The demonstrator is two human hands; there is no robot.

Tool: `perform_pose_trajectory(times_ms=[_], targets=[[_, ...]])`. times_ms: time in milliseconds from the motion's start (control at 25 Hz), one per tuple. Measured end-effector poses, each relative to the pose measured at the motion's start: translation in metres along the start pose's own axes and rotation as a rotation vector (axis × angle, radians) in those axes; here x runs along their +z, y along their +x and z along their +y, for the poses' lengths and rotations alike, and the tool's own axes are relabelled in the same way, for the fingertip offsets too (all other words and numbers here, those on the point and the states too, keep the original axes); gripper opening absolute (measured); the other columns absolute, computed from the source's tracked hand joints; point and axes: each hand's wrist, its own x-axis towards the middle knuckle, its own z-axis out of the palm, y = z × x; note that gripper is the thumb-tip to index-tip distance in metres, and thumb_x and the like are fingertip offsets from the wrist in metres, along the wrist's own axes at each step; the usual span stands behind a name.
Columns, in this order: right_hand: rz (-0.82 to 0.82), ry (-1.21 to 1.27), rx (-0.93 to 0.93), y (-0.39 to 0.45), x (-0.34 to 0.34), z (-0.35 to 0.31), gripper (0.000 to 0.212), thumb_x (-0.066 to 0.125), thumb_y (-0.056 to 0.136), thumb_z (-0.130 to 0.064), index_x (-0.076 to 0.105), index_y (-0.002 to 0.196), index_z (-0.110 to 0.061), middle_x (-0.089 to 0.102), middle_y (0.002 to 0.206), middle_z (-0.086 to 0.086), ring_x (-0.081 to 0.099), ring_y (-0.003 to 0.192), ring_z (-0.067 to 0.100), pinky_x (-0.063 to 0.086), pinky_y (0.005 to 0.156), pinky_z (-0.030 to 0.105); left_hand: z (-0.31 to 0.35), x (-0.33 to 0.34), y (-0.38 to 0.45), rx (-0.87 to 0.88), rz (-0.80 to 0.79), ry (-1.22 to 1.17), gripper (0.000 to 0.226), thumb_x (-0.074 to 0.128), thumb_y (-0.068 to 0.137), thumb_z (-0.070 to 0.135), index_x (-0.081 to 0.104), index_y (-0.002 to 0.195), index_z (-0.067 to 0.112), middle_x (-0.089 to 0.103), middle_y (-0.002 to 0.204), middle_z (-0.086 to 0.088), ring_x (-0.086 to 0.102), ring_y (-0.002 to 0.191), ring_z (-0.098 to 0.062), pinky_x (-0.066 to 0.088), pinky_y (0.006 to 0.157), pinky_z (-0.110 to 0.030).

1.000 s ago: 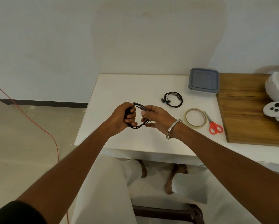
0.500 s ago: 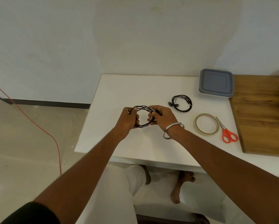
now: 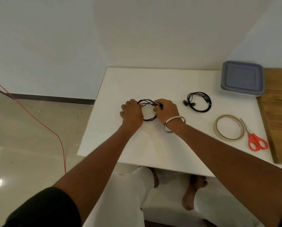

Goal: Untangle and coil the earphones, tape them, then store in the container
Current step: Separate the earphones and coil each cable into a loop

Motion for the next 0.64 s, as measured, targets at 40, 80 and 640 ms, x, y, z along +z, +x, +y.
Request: perform_pose_trajectory(times_ms=[40, 80, 640], targets=[[0.001, -0.076, -0.035, 0.003, 0.002, 0.000, 0.034, 0.043, 0.092, -0.004, 0.059, 0.122, -0.006, 0.067, 0.112, 0.013, 0.061, 0.105, 0.022, 0.046, 0.095, 0.026, -0.001, 0.001, 0.001, 0.024, 0.022, -0.011, 0.030, 0.035, 0.104, 0.029, 0.047, 0.117, 0.005, 0.052, 0.121, -0.014, 0.043, 0.115, -0.031, 0.033, 0.088, -0.038], [0.000, -0.155, -0.065, 0.006, 0.004, 0.000, 0.035, 0.044, 0.092, -0.005, 0.058, 0.124, -0.005, 0.064, 0.116, 0.015, 0.059, 0.110, 0.025, 0.046, 0.097, 0.030, -0.004, 0.003, 0.003, 0.055, 0.048, -0.006, 0.027, 0.036, 0.104, 0.028, 0.047, 0.115, 0.005, 0.051, 0.119, -0.014, 0.043, 0.112, -0.031, 0.032, 0.085, -0.037], [-0.018, -0.524, -0.257, 0.010, 0.006, 0.007, 0.047, 0.052, 0.087, -0.019, 0.045, 0.133, -0.012, 0.043, 0.125, 0.010, 0.041, 0.116, 0.028, 0.039, 0.091, 0.038, -0.017, 0.004, 0.007, 0.372, 0.124, 0.040, 0.046, 0.057, 0.090, 0.026, 0.044, 0.133, 0.016, 0.040, 0.134, -0.004, 0.040, 0.121, -0.024, 0.032, 0.095, -0.037]])
